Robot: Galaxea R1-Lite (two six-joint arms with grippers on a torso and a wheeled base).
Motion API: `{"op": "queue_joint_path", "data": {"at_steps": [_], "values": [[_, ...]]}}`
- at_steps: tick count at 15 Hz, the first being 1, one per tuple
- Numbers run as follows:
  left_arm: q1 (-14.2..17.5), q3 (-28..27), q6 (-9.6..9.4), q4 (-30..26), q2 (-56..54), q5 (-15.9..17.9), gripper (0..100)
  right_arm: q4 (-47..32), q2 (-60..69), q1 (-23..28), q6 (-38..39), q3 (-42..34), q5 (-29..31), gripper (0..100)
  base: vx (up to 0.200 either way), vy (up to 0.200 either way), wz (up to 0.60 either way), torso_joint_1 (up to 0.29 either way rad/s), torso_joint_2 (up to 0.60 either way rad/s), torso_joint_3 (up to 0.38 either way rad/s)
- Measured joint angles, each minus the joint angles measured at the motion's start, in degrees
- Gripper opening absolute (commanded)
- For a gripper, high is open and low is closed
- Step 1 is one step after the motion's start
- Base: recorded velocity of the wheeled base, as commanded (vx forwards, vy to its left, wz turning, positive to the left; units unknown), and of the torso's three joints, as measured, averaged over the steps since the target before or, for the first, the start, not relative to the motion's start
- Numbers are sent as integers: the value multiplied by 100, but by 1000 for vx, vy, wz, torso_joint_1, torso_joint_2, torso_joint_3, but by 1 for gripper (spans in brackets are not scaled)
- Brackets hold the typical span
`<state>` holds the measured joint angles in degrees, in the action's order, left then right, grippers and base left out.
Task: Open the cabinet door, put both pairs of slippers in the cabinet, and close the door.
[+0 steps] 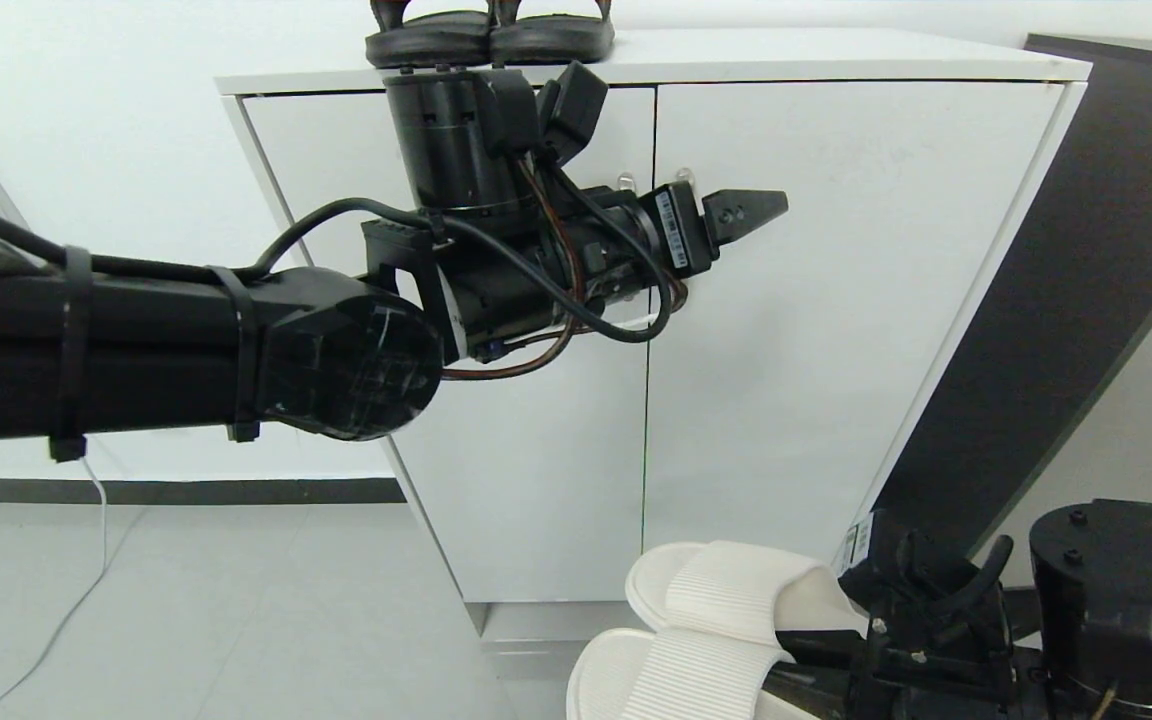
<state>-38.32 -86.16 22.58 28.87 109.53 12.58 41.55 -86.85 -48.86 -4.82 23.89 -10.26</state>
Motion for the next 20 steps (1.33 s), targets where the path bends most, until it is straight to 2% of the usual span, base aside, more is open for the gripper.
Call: {"op": "queue_joint_path", "data": {"at_steps": [1, 2, 7, 12, 16, 20], "values": [[4, -11, -5, 0, 22, 85, 100, 0, -2, 2, 0, 0, 0, 0, 0, 0, 0, 0, 0, 0], [4, -17, -5, 2, 39, 129, 0, 0, -4, 2, 0, 2, 1, 0, 0, 0, 0, 0, 0, 0], [-5, 26, -5, -11, 55, 123, 0, 0, -23, 0, 0, -6, -10, 0, 0, 0, 0, 0, 0, 0], [-167, 251, -6, 22, -124, 143, 0, 2, -33, 0, -112, -44, -24, 0, 0, 0, 0, 0, 0, 0], [-372, 664, -13, 124, -396, 138, 0, 2, -22, -69, -161, -152, -115, 0, 0, 0, 0, 0, 0, 0], [-551, 1213, -33, 252, -768, 129, 0, 5, 71, -155, -345, -375, -552, 0, 0, 0, 0, 0, 0, 0]]}}
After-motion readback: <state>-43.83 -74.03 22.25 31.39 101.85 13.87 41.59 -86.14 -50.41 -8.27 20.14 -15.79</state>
